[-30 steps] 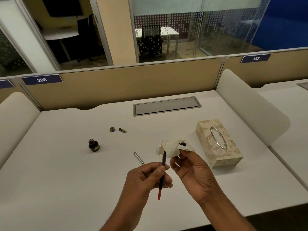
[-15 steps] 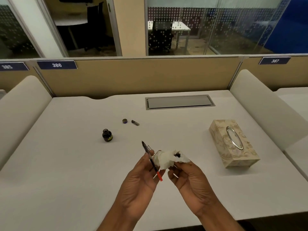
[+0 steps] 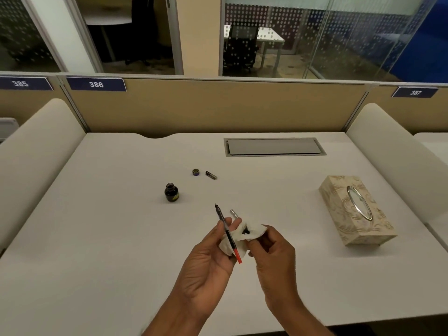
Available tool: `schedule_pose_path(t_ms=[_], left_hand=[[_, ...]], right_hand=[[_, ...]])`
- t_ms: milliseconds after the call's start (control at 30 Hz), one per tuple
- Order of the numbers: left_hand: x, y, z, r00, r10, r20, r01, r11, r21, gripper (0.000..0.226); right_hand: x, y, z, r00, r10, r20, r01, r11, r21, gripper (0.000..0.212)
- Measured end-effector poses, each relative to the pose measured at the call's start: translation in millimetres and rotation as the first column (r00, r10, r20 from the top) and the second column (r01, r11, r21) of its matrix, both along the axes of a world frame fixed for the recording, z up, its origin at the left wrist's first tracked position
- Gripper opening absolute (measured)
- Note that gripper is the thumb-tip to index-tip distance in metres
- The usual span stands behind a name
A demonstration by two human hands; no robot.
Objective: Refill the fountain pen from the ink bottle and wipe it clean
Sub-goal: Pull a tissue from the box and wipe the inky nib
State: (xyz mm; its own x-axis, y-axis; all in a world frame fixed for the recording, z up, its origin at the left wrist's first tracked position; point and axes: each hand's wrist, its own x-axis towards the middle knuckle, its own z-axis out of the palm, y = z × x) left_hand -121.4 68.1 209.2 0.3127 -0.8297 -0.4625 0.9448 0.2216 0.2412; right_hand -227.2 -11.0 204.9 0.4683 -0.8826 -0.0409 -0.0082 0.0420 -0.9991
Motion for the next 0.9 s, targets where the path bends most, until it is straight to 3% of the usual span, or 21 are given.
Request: schedule_pose_path(t_ms=[233, 433, 567, 900], left_hand=[[8, 1, 4, 0.995, -0.041, 0.091, 0.042, 0.999, -0.009, 0.023], [0, -14, 14, 0.995, 0.039, 0.087, -0.043, 0.998, 0.047, 0.026], [-7, -26, 15, 0.991, 0.105, 0.087, -0.112, 0.99, 0.083, 0.025], [-43, -57, 14, 0.962, 0.203, 0.184, -0.233, 0.959, 0.159, 0.033]], right_hand=[[7, 11, -16, 0.985, -0.055, -0.166, -0.024, 0.898, -0.438, 0.019], [3, -14, -20, 0.961, -0.081, -0.265, -0.153, 0.639, -0.754, 0.02], [-3, -34, -16, 0.949, -0.016, -0.316, -0.258, 0.543, -0.799, 0.024], [-19, -68, -7, 0.917, 0.04, -0.396, -0.37, 0.451, -0.812, 0.025]])
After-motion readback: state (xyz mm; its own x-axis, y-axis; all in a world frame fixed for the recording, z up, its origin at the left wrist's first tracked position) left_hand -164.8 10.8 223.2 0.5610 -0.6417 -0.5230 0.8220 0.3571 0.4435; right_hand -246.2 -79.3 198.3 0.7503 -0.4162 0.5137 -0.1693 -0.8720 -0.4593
